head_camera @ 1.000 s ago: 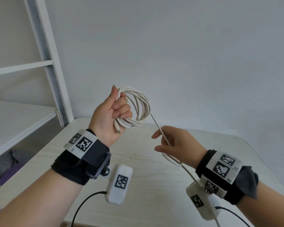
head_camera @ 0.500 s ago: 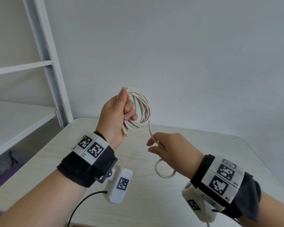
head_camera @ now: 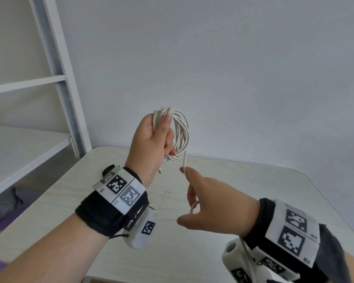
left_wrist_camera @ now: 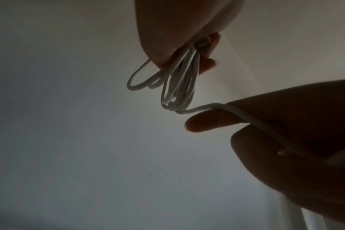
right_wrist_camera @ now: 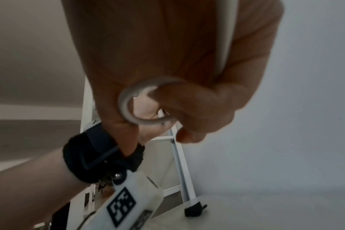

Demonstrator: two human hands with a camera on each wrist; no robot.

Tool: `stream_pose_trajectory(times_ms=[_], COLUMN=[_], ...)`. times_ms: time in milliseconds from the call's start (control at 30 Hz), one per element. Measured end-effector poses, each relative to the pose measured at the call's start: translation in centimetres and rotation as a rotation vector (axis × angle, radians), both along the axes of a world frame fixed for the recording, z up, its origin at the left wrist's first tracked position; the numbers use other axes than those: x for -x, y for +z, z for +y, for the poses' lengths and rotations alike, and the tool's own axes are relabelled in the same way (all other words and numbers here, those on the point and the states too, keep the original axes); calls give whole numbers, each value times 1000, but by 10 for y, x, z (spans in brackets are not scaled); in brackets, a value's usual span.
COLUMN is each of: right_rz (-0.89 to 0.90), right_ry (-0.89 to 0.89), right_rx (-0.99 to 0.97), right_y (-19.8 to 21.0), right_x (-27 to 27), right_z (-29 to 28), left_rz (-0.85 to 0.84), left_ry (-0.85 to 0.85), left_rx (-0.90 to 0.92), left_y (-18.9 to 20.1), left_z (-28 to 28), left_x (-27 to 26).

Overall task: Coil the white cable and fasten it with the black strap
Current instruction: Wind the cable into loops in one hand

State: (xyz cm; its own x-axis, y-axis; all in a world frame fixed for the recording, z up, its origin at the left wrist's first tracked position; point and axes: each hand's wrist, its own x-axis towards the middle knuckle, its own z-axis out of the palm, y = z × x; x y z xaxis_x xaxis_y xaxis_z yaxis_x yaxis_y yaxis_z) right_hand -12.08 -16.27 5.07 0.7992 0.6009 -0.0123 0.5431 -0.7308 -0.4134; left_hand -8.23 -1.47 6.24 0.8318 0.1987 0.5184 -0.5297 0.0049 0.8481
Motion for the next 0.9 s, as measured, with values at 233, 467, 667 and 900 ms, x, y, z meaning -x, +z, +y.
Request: stream_pose_trajectory(times_ms=[233, 467, 667, 900], right_rz=[-287, -377, -484, -434], right_ry=[18, 25, 27, 72], right_rx=[187, 67, -51, -166], right_y=[4, 23, 25, 32], right_x=[9, 9, 8, 3], right_z=[-7, -2, 5, 9], left_rz=[9, 16, 15, 238], left_ry=[56, 23, -2, -206], left_rx=[-98, -242, -366, -257], left_y=[-3, -16, -17, -19], left_z=[7, 0, -7, -9], left_x=[-2, 2, 4, 11])
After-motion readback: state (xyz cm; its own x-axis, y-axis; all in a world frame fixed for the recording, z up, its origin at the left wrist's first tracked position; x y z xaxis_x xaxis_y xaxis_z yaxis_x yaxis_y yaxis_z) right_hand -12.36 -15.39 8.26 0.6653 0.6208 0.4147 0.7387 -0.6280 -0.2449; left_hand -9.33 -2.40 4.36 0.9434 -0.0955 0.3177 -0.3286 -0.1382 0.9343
